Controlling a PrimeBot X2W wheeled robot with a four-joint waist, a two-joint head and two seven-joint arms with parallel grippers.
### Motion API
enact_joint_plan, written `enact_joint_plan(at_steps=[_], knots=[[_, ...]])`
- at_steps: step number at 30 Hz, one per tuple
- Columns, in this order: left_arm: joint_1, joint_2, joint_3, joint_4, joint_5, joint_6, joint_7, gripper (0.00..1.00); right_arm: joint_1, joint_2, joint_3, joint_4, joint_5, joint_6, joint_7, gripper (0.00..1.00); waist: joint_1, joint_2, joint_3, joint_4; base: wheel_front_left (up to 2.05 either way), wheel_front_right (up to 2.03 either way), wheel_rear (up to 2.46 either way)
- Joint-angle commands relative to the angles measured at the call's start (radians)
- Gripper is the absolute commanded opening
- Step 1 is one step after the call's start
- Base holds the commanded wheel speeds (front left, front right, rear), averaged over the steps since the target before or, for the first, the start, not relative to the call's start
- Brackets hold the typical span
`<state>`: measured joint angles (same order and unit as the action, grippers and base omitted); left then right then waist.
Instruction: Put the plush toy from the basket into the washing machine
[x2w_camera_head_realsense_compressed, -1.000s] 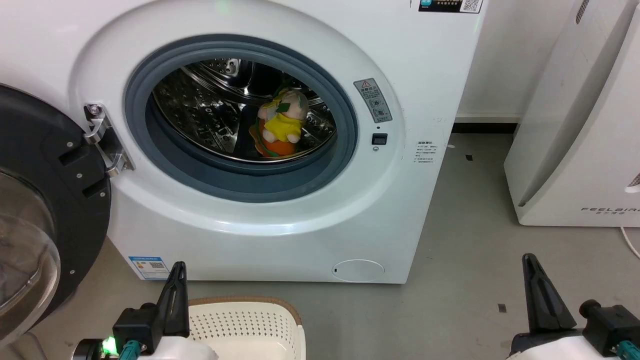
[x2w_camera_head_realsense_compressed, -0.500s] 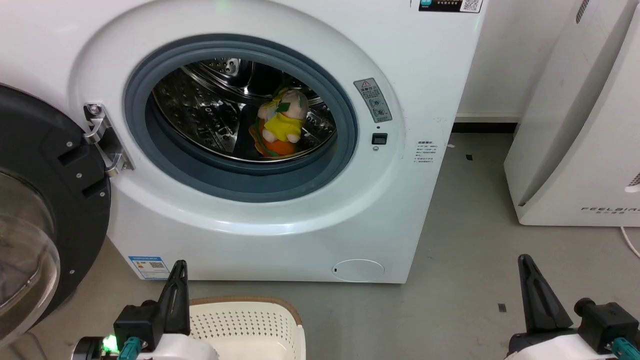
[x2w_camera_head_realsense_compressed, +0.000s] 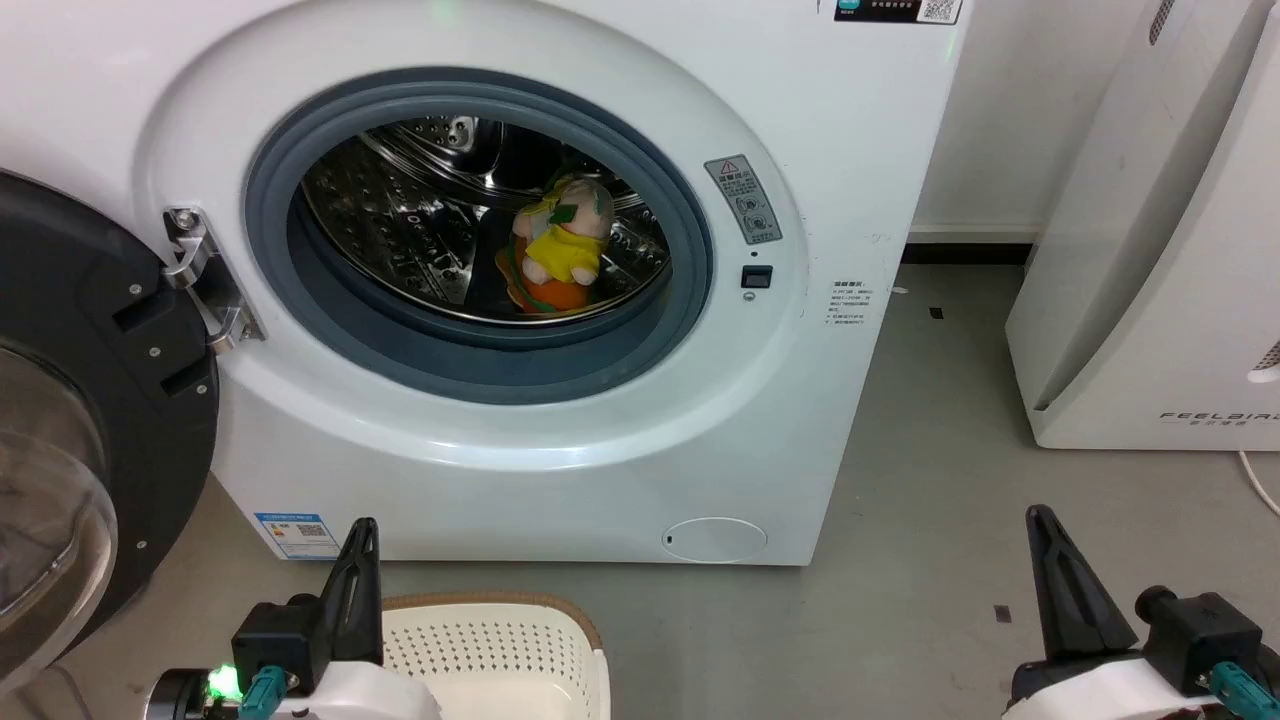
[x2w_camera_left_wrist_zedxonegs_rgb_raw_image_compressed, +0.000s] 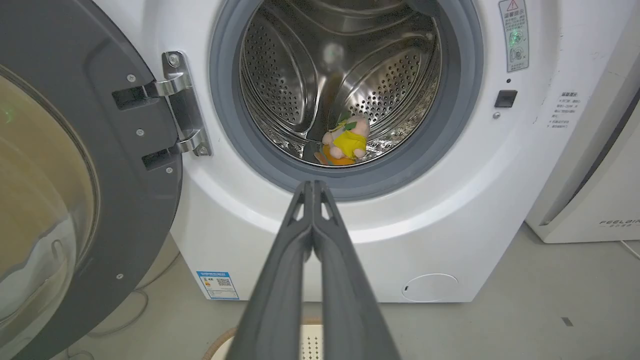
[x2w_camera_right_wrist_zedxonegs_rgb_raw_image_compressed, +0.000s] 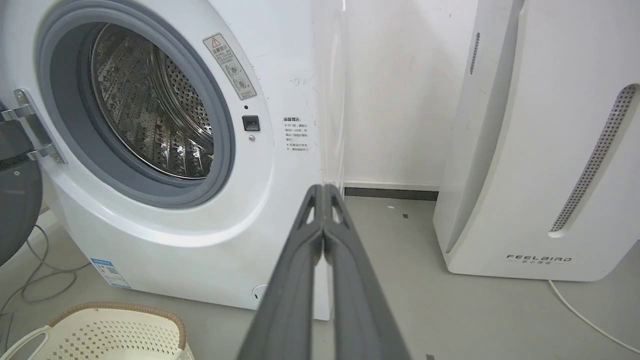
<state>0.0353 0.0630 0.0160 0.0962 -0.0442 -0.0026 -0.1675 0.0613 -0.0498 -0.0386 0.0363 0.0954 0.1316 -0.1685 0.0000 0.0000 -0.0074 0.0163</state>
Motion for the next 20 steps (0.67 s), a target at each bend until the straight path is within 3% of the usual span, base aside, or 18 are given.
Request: enact_joint_plan(at_steps=[1,20], knots=[[-0.012,-0.002,-0.001,-0.008,0.008,0.001,0.004,0.00,-0.015,0.000,0.002,-0.007,-0.005,0.000,0.004,0.00,0.0000,0.0000,0.000,0.000,0.00,0.00,0.00],[-0.018,-0.005,-0.005,-0.029,0.016,0.001,0.043,0.00,-0.026,0.000,0.011,-0.014,-0.027,0.000,0.043,0.00,0.0000,0.0000,0.002,-0.004,0.00,0.00,0.00]])
